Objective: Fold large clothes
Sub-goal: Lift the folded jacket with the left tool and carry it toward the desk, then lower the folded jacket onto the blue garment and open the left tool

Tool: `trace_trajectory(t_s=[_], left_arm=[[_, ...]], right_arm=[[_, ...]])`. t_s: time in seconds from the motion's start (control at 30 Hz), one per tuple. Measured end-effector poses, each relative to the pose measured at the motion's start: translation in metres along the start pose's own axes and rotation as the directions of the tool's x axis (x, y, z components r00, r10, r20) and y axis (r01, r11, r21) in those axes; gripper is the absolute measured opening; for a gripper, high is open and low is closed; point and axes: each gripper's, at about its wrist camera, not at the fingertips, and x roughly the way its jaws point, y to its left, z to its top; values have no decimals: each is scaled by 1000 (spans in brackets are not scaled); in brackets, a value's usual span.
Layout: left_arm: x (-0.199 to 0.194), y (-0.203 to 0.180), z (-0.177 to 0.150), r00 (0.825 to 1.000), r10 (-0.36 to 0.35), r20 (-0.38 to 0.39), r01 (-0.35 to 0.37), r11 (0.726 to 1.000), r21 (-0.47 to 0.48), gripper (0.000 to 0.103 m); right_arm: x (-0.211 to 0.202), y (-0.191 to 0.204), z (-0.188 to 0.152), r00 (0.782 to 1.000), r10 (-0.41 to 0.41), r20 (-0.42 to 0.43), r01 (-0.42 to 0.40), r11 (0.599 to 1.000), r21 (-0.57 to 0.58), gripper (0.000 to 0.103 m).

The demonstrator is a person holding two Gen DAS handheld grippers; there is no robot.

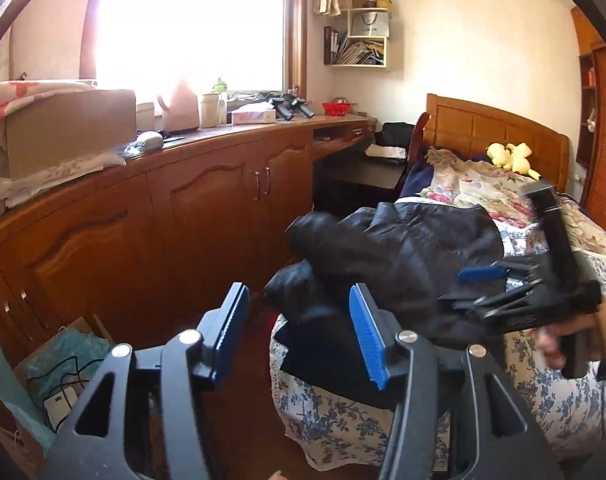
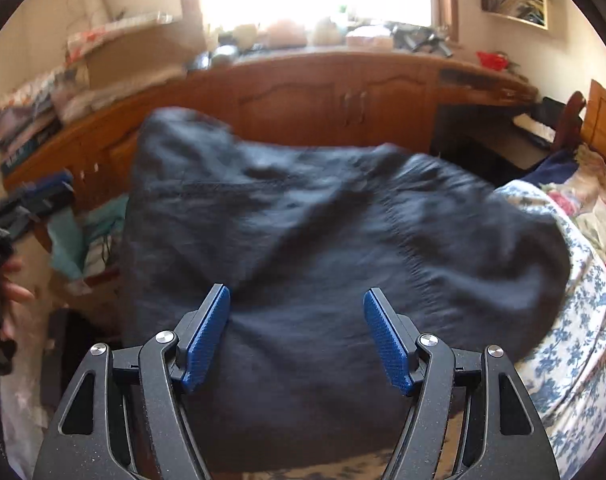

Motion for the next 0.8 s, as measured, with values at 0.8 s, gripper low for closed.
trace_trajectory(t_s=[0.8], left_arm=[[-30, -83, 3, 994, -87, 72, 85, 996, 20, 53]], right_arm=[[-109, -34, -43, 989, -93, 116, 85, 994, 72, 94]])
